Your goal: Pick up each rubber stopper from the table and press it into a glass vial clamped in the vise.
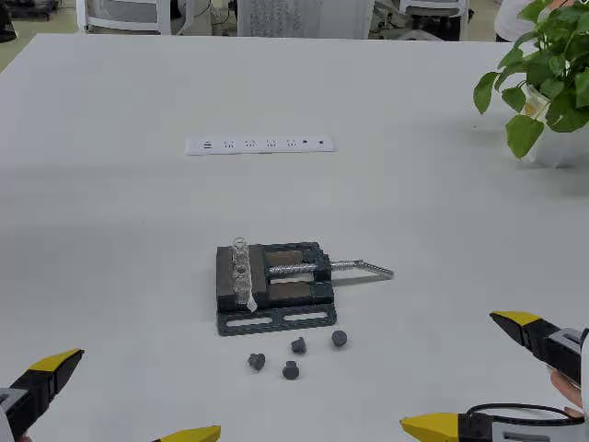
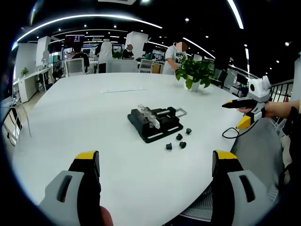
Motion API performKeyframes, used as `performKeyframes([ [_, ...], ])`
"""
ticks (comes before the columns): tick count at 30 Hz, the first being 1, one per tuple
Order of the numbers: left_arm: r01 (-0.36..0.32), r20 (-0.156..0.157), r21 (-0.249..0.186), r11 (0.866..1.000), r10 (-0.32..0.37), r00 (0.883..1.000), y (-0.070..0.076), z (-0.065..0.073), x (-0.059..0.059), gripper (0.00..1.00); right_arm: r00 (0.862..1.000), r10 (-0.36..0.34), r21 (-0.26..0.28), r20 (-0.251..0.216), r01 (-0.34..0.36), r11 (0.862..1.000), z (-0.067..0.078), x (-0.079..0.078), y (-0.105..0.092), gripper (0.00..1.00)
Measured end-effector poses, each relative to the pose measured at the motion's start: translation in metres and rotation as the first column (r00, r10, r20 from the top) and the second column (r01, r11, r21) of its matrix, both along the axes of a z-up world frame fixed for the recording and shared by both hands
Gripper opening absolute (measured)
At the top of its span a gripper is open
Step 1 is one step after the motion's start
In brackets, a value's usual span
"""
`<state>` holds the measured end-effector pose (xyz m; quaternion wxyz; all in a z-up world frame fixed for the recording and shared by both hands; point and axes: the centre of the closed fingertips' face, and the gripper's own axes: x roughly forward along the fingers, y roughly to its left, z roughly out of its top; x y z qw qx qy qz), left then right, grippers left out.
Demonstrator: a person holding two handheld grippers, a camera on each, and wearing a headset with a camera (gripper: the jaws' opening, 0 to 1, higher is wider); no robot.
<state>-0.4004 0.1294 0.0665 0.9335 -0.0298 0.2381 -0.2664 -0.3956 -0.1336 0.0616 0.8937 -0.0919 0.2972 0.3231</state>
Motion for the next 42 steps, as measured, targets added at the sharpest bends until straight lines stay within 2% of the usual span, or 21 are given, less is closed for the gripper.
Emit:
performKeyframes([
  [9,-0.011,-0.014,-0.013,1.000,0.011,1.000,-0.003,-0.004,-0.003,0.99,1.000,0.014,-0.007,-0.008,-0.014,1.000,-0.004,0.000,0.002,0.99],
  [13,-0.020,-0.004,-0.012,1.000,0.020,1.000,-0.001,-0.004,-0.002,0.99,1.000,0.018,-0.005,-0.012,-0.018,1.000,-0.006,-0.002,0.004,0.99],
  [25,-0.034,-0.004,-0.023,0.999,0.034,0.999,0.001,-0.007,-0.001,0.99,0.999,0.030,-0.016,-0.025,-0.030,0.999,-0.010,-0.002,0.007,0.99],
  [32,-0.038,-0.002,-0.025,0.999,0.038,0.999,0.000,-0.007,-0.001,0.99,0.997,0.065,-0.044,-0.030,-0.067,0.997,-0.008,0.002,0.011,0.99],
  [35,-0.037,0.003,-0.019,0.999,0.037,0.999,0.000,-0.007,-0.001,0.99,0.995,0.100,-0.083,-0.029,-0.102,0.991,-0.008,0.007,0.012,0.99],
  [39,-0.015,0.008,0.023,1.000,0.015,1.000,-0.003,-0.010,-0.001,0.99,0.986,0.164,-0.132,-0.042,-0.168,0.977,-0.012,0.012,0.014,0.99],
  [42,-0.011,0.012,0.026,1.000,0.011,1.000,-0.004,-0.009,-0.001,0.99,0.975,0.219,-0.191,-0.044,-0.223,0.956,-0.016,0.019,0.014,0.99],
])
